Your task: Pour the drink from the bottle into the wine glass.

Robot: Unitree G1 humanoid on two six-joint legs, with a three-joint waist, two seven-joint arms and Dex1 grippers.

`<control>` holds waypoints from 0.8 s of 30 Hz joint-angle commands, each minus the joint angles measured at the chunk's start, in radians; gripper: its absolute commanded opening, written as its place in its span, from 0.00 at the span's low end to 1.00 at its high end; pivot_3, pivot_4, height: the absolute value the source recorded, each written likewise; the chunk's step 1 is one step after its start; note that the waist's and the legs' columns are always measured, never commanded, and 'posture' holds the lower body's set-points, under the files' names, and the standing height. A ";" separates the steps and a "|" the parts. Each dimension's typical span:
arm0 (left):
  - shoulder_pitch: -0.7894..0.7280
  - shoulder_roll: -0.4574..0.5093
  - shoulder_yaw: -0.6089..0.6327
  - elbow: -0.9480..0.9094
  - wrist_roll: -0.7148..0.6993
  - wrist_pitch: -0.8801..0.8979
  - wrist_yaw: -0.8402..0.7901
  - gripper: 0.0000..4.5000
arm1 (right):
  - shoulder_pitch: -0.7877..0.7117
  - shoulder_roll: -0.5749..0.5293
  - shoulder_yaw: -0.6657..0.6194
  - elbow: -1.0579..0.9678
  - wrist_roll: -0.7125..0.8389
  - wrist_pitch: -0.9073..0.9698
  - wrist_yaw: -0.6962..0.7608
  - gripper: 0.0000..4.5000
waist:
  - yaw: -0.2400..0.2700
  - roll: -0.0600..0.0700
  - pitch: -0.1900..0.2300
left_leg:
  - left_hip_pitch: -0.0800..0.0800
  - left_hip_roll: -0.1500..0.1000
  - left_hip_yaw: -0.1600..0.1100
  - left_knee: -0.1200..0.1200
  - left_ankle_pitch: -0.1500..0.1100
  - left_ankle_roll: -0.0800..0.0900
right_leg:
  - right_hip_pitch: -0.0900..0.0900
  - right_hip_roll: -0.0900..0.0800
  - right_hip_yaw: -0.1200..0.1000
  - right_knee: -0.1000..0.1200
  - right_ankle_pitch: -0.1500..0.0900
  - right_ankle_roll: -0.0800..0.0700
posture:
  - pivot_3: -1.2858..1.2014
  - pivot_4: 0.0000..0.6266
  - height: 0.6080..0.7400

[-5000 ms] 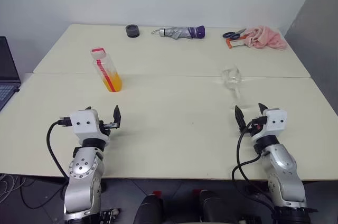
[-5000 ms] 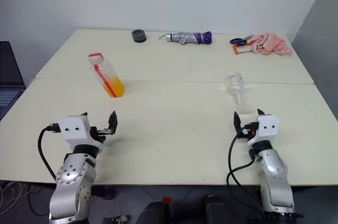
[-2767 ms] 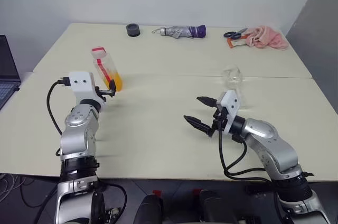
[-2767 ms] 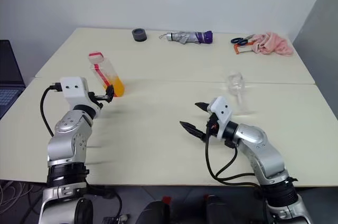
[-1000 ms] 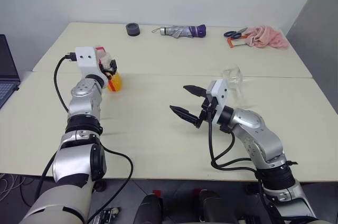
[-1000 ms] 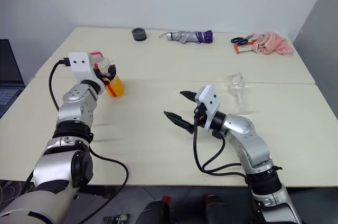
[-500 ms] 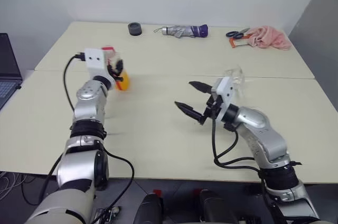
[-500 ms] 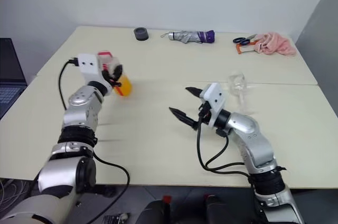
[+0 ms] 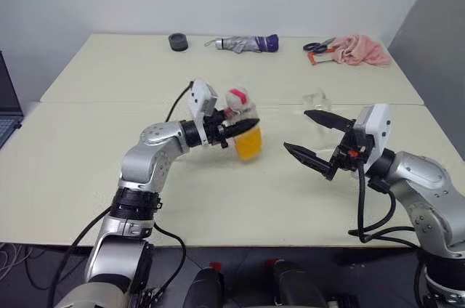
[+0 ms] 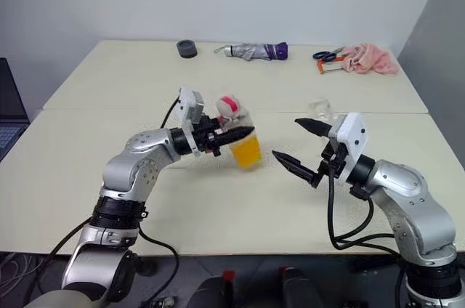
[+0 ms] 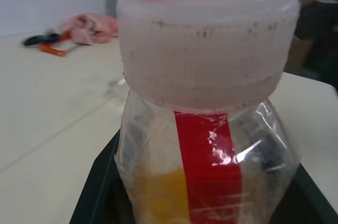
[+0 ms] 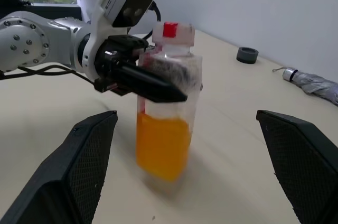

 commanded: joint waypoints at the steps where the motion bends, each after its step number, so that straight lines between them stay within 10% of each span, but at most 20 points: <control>1: -0.007 0.045 -0.071 -0.039 0.034 -0.054 -0.130 0.42 | -0.045 0.007 -0.029 -0.042 0.075 0.053 -0.052 1.00 | -0.002 0.000 0.000 | 0.000 0.000 0.000 0.000 0.000 0.000 | 0.000 0.001 0.000 0.000 0.000 0.000 | 0.52 0.24 1.00; 24: -0.031 -0.037 -0.100 0.036 0.119 -0.194 -0.154 0.42 | -0.212 0.102 0.211 0.037 -0.050 0.092 -0.131 1.00 | 0.009 0.000 0.000 | -0.002 0.000 0.000 0.000 0.000 0.000 | -0.001 0.000 0.000 -0.001 0.000 -0.001 | 0.52 0.24 1.00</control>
